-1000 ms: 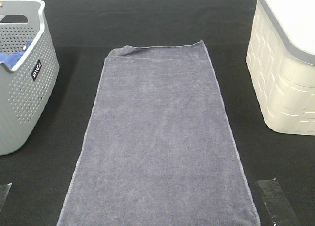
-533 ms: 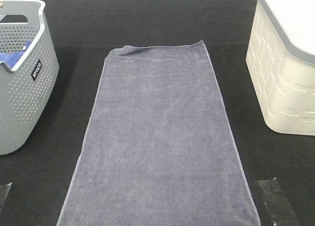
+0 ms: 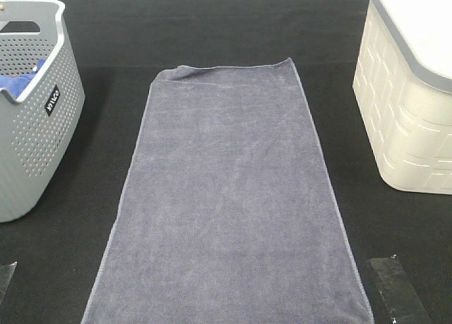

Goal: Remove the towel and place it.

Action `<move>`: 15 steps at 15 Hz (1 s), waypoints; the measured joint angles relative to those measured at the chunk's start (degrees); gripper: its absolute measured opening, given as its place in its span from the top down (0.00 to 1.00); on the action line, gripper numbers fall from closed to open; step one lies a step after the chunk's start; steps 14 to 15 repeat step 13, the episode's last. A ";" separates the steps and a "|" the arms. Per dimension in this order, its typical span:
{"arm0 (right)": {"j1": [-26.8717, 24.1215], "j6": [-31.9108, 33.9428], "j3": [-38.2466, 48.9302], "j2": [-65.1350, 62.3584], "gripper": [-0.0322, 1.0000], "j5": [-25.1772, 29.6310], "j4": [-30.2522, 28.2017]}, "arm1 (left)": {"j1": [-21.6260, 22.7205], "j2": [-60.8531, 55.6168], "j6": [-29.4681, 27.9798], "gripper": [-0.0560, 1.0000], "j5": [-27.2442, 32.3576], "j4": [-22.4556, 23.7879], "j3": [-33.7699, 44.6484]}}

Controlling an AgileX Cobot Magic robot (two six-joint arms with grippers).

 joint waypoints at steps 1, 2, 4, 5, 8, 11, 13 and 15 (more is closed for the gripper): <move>0.00 0.00 0.00 0.00 0.16 0.00 0.00 | 0.00 0.00 0.00 0.17 0.00 0.00 0.00; 0.00 0.00 0.00 0.00 0.16 0.00 0.00 | 0.00 0.00 0.00 0.17 0.00 0.00 0.00; 0.00 0.00 0.00 0.00 0.16 0.00 0.00 | 0.06 0.00 0.00 0.17 0.00 0.00 0.00; 0.00 0.00 0.00 0.00 0.16 0.00 0.00 | 0.06 0.00 0.00 0.17 0.00 0.00 0.00; 0.00 0.00 0.00 0.00 0.16 0.00 0.00 | 0.06 0.00 0.00 0.17 0.00 0.00 0.00; 0.00 0.00 0.00 0.00 0.16 0.00 0.00 | 0.06 0.00 0.00 0.17 0.00 0.00 0.00; 0.00 0.00 0.00 0.00 0.16 0.00 0.00 | 0.06 0.00 0.00 0.17 0.00 0.00 0.00; 0.00 0.00 0.00 0.00 0.16 0.00 0.00 | 0.06 0.00 0.00 0.17 0.00 0.00 0.00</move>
